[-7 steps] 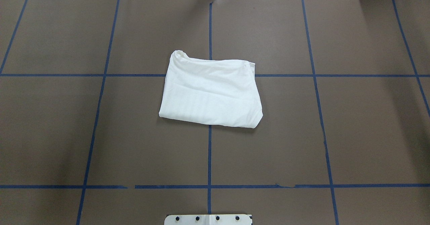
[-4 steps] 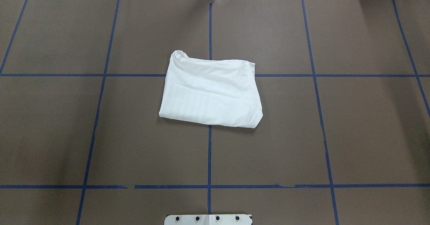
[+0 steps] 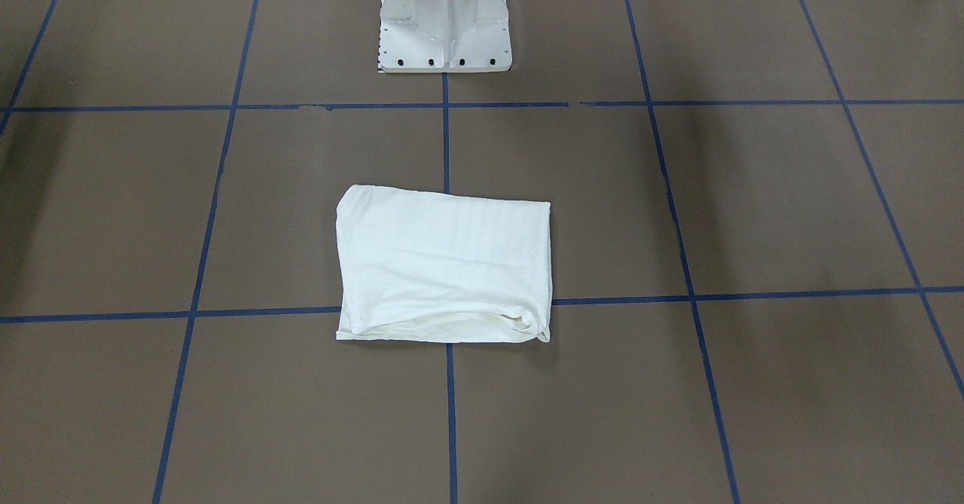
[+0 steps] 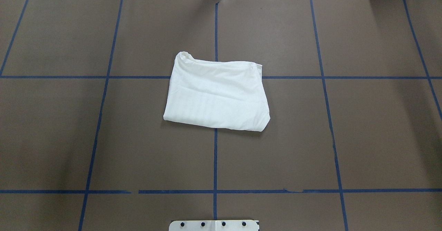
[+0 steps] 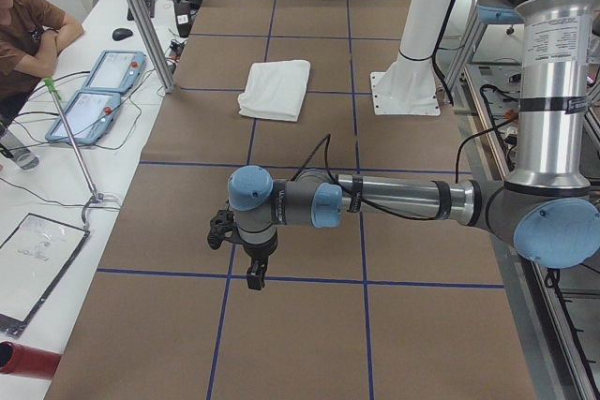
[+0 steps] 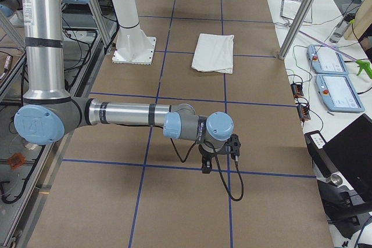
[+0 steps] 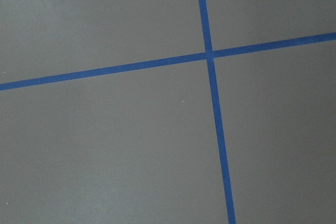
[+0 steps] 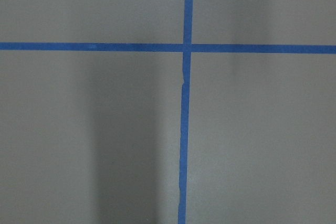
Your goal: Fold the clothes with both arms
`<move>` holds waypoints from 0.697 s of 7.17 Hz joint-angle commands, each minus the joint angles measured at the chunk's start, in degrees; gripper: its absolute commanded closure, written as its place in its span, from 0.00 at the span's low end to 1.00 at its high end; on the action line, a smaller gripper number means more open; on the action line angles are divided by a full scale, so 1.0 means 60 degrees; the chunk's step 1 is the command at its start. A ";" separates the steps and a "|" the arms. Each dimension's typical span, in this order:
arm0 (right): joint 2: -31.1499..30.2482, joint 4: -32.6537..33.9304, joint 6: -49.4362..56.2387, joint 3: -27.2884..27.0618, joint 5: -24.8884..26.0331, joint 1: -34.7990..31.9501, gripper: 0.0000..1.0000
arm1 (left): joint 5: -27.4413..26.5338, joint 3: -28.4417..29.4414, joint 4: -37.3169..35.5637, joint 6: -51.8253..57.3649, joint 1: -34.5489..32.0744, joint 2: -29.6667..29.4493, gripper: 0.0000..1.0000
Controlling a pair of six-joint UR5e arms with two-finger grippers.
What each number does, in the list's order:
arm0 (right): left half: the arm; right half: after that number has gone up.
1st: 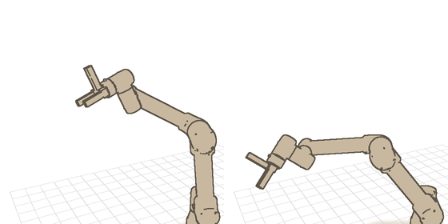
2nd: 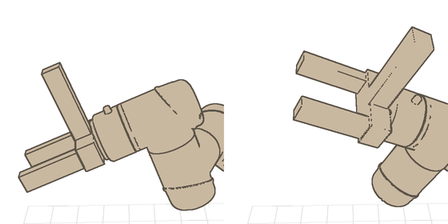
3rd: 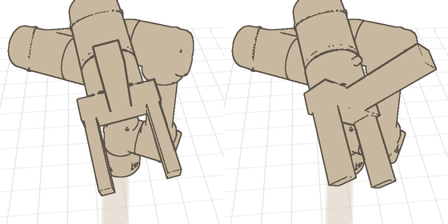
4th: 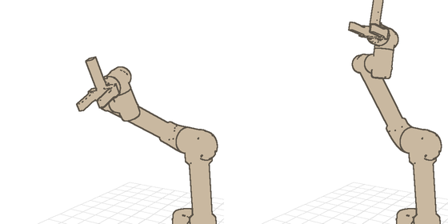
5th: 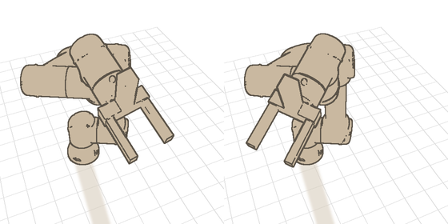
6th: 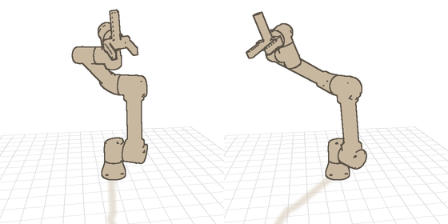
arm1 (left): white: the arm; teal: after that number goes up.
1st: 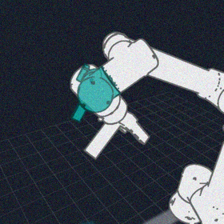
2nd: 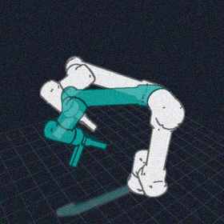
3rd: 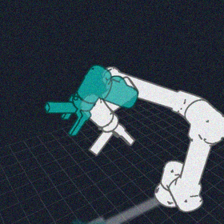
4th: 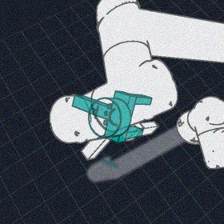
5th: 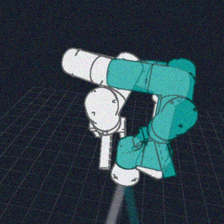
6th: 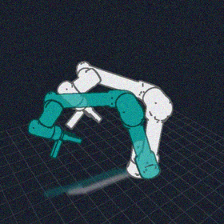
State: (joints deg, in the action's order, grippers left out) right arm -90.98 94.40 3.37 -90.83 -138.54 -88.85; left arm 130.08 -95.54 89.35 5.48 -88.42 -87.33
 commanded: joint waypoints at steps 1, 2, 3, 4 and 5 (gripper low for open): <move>0.0002 0.0000 -0.0005 -0.0008 -0.0011 -0.0016 0.00 | 0.0028 0.0029 -0.0009 -0.0179 0.0001 -0.0005 0.00; 0.0002 0.0000 -0.0020 -0.0008 -0.0011 -0.0045 0.00 | 0.0028 0.0001 0.0005 -0.0978 0.0001 -0.0020 0.00; 0.0002 0.0000 -0.0005 -0.0008 -0.0011 -0.0060 0.00 | 0.0028 0.0000 0.0005 -0.0986 0.0001 -0.0020 0.00; 0.0031 0.0000 -0.0005 -0.0008 -0.0011 -0.0060 0.00 | 0.0028 0.0015 0.0034 -0.0986 0.0001 -0.0020 0.00; 0.0031 0.0000 -0.0005 -0.0008 -0.0011 -0.0060 0.00 | 0.0028 0.0015 0.0035 -0.0986 0.0001 -0.0020 0.00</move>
State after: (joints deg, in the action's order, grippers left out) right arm -90.85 94.39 3.33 -90.88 -138.60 -89.18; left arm 130.25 -95.48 89.50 -0.24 -88.42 -87.45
